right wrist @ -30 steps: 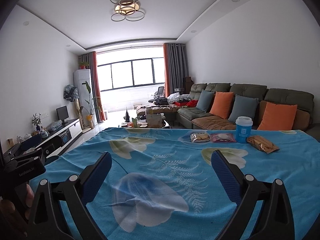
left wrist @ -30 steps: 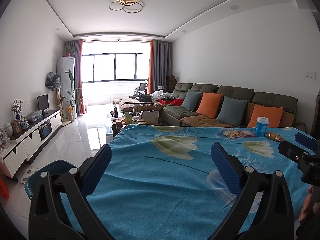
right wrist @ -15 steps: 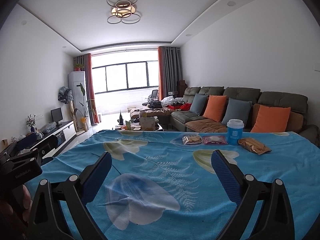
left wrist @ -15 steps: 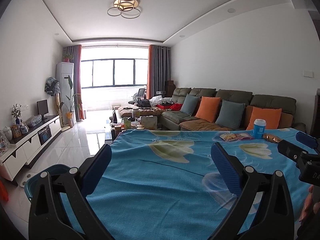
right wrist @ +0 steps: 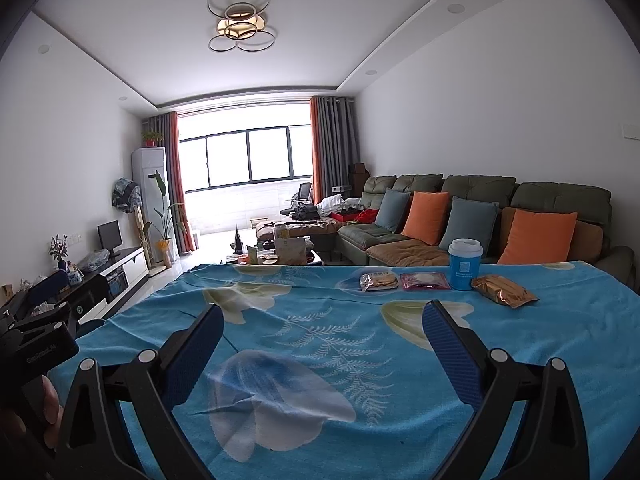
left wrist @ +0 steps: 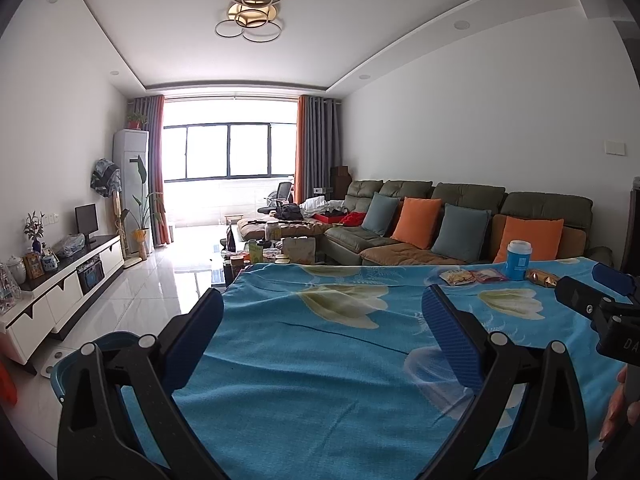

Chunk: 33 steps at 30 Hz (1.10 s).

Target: Collect trash

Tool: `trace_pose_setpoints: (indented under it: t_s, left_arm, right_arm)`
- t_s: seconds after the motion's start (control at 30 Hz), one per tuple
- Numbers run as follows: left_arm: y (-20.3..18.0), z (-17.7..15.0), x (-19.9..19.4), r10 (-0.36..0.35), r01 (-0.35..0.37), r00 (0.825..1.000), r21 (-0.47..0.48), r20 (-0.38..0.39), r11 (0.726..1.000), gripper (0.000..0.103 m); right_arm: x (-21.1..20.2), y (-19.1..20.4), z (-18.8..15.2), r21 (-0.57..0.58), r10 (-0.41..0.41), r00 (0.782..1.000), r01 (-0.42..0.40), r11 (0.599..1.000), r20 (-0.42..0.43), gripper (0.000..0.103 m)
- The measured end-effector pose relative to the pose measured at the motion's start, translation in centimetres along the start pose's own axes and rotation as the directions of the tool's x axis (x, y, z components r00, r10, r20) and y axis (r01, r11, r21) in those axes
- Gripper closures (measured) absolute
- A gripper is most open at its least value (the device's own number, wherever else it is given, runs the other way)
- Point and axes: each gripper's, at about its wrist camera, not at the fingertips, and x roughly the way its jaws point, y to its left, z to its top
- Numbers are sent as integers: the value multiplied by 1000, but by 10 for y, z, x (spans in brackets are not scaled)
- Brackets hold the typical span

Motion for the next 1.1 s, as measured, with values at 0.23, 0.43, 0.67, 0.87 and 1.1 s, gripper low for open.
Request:
trace_pose_setpoints:
  t_s: [0.23,0.43,0.67,0.87,1.1]
  left_arm:
    - [1,0,0,2,-2,1000,2,2,1000,5]
    - [2,-1,0,10,-10,1000,4,1,1000,5]
    - [3,-2,-1,16,-16,1000,9,6,1000,5]
    - [4,-4,-1,15,-16,1000,10,5,1000,5]
    - [6,-4,-2,18,-18,1000,8,1,1000,5]
  right_arm:
    - [0,-1,2,1,1,1000,-1,1000,2,7]
    - [-1,1,1,-3,2,1000,-2,1000,4,7]
    - [0,2,1,-1,2,1000,-2,1000,7,7]
    - [-1,2,2,-2,2,1000,-2,1000,8,7]
    - [-1,2,2,-2,3,1000,-3,1000,9,7]
